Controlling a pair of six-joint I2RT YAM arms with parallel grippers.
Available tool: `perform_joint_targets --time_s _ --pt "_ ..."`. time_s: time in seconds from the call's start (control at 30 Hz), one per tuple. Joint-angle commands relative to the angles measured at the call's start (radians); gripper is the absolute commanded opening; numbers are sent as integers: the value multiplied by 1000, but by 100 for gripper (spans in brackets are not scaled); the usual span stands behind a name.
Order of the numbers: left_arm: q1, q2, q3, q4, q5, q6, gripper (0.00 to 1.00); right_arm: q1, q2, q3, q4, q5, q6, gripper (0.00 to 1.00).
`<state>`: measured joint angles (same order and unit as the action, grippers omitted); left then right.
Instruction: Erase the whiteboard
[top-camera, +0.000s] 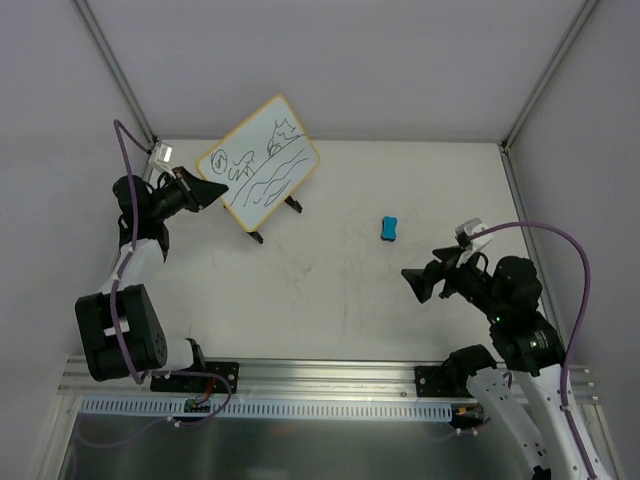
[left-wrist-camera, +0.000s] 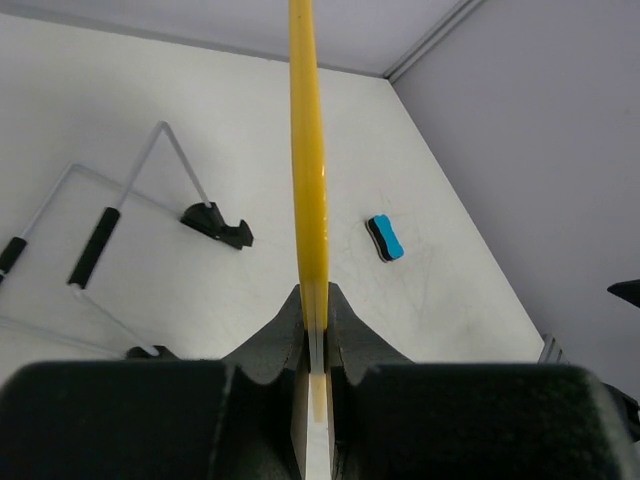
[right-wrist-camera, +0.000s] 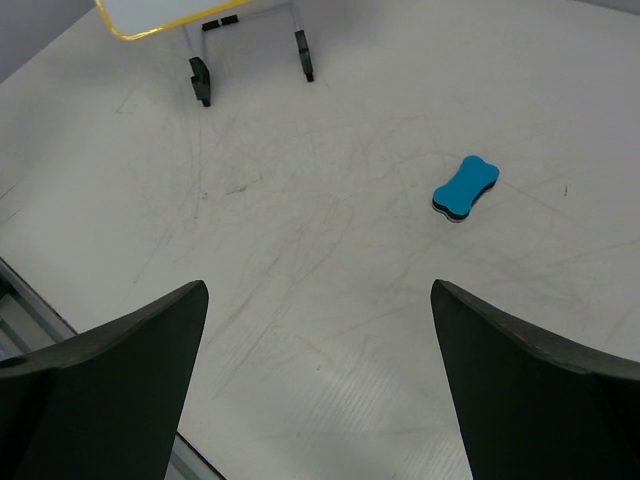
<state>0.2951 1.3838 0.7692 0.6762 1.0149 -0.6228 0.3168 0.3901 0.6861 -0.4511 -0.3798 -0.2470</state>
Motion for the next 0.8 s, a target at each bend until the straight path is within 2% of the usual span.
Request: perform_joint_targets --time_s 0.0,0.03,0.13,0.33,0.57,0.77 --pt "-83 -161 10 -100 -97 81 0 8 73 61 58 134 92 99" --pt "-100 -181 8 -175 -146 101 0 8 113 61 77 183 107 99" --pt "-135 -256 -2 -253 -193 97 0 8 186 66 109 296 198 95" --pt "-178 -367 -13 -423 -177 136 0 18 450 127 129 478 282 87" --pt "-231 -485 -120 -452 -144 127 0 73 734 210 213 671 307 80" --pt "-240 -565 -197 -469 -99 110 0 110 1019 352 218 728 302 76"
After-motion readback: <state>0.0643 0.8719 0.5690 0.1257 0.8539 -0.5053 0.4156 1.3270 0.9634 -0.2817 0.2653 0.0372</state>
